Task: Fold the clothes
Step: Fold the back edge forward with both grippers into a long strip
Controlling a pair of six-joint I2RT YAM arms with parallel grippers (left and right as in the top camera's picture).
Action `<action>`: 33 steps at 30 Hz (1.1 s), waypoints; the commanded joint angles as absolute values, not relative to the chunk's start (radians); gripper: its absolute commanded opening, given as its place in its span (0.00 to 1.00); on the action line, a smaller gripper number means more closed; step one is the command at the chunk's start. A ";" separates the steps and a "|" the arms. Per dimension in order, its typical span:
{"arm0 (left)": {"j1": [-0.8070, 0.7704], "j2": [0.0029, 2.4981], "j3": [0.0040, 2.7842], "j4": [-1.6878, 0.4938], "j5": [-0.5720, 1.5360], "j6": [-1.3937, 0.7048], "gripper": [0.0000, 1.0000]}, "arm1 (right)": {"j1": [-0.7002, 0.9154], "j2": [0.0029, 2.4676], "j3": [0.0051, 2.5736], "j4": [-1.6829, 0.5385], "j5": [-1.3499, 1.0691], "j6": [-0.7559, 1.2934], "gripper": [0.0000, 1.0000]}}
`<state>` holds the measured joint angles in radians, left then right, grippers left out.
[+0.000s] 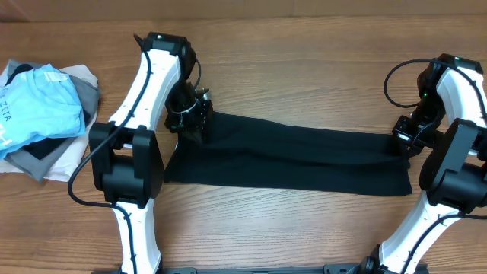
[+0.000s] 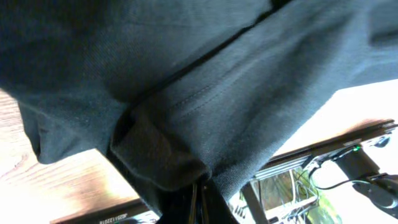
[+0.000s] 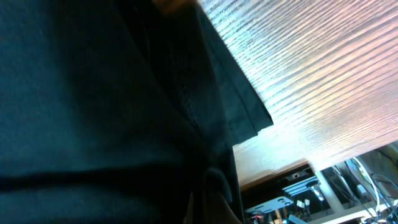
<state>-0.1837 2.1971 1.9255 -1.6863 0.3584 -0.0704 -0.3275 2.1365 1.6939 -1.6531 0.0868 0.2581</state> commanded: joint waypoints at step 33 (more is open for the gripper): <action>-0.208 2.130 1.704 -1.477 0.100 -0.217 0.20 | -0.331 2.108 1.690 -1.651 0.104 0.255 0.12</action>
